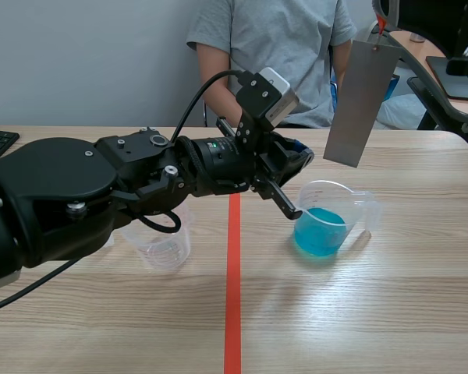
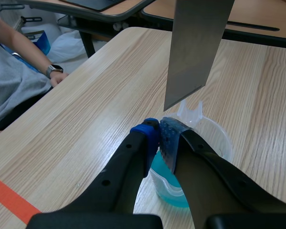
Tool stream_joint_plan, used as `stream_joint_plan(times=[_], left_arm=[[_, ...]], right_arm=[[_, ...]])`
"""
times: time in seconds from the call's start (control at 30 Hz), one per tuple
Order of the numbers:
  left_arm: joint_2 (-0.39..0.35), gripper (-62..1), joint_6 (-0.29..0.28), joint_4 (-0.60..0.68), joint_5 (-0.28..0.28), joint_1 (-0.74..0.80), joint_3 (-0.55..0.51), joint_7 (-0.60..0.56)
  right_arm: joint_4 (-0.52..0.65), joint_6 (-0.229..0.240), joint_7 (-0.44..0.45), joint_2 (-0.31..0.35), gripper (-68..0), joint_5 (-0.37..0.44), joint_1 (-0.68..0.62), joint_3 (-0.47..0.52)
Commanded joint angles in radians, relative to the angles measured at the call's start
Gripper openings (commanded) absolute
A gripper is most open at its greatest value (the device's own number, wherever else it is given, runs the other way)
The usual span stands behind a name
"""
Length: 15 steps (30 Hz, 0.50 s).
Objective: Do the redox reaction experiment.
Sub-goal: 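Raise the plate and point at it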
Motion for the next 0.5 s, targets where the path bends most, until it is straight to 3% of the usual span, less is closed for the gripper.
stream_joint_plan(times=[0.0, 0.47], left_arm=[[0.013, -56.2, -0.002, 0.019, -0.002, -0.019, -0.001, -0.014], [0.002, -56.2, -0.003, 0.019, -0.003, -0.014, -0.001, -0.016]], right_arm=[[0.016, 0.006, 0.014, 0.013, -66.3, 0.014, 0.011, 0.013], [0.016, 0.006, 0.014, 0.013, -66.3, 0.014, 0.011, 0.013]])
